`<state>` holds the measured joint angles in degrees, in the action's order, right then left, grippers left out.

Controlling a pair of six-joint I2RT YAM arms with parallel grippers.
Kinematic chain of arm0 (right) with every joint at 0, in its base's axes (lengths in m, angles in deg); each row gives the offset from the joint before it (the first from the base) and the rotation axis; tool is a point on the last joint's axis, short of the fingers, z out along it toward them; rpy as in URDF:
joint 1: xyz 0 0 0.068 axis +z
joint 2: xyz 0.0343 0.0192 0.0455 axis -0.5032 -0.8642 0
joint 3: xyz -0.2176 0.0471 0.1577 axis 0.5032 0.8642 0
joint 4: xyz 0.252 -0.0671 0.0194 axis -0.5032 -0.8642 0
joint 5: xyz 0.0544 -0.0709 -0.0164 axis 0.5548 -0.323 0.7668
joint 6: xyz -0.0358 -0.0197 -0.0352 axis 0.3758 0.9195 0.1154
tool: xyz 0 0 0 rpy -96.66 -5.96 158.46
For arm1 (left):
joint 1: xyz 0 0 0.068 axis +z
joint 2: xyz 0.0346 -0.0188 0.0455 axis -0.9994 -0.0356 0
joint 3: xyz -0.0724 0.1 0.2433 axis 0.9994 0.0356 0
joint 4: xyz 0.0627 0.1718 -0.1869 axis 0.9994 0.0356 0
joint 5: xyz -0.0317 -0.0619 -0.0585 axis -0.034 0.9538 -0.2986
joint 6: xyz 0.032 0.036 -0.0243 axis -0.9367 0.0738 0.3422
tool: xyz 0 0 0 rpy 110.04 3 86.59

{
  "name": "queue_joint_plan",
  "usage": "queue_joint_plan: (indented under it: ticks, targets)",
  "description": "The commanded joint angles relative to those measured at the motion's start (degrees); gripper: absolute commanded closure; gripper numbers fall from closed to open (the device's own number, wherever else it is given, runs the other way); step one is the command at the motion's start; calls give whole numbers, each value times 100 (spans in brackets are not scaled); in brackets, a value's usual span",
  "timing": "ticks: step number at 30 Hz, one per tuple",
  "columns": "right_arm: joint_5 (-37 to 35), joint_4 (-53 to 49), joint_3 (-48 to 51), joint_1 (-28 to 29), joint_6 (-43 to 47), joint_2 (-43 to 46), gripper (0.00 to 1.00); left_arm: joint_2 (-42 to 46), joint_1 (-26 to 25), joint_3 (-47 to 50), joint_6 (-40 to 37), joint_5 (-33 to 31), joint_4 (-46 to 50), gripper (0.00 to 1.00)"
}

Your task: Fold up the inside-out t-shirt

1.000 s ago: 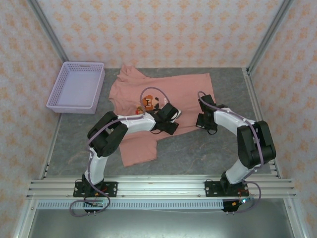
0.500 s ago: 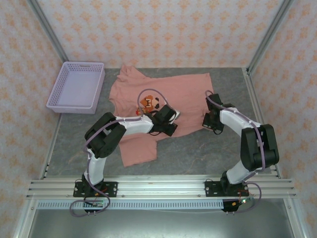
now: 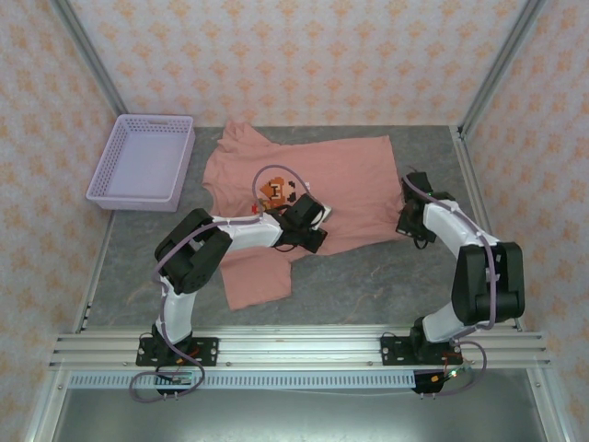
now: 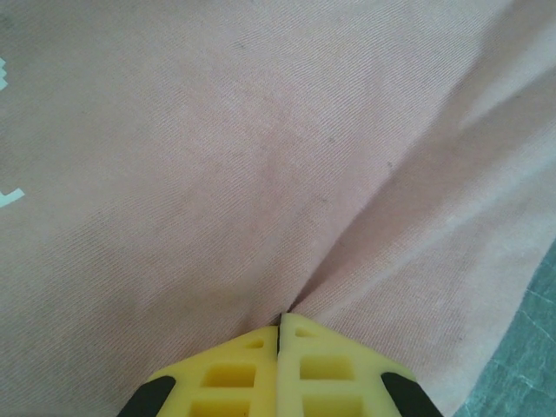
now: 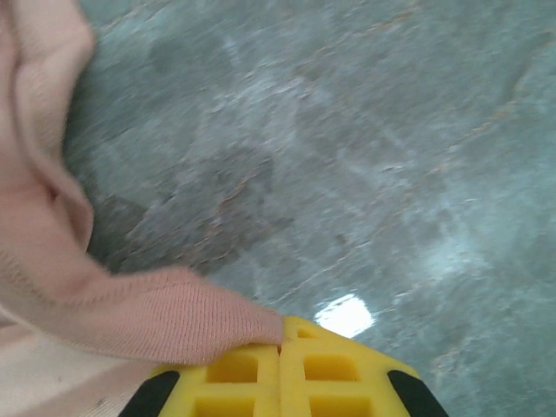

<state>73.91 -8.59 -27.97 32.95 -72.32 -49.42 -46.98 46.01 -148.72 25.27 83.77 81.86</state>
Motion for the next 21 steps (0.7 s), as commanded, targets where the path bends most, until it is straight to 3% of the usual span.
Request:
queue_joint_plan:
  ticks: [1,11,17,21]
  targets:
    - [-587,-194,-305,-304,72,326,99,-233,131,381,-124,-152,1029,100]
    - [-778,-92,-585,-407,136,249,91,-286,157,372,-82,-28,973,100]
    - [-1090,-126,-839,-391,226,220,78,-304,161,338,-91,2,999,100]
    - [-344,-271,-765,-190,155,210,70,-312,155,312,-71,28,997,100]
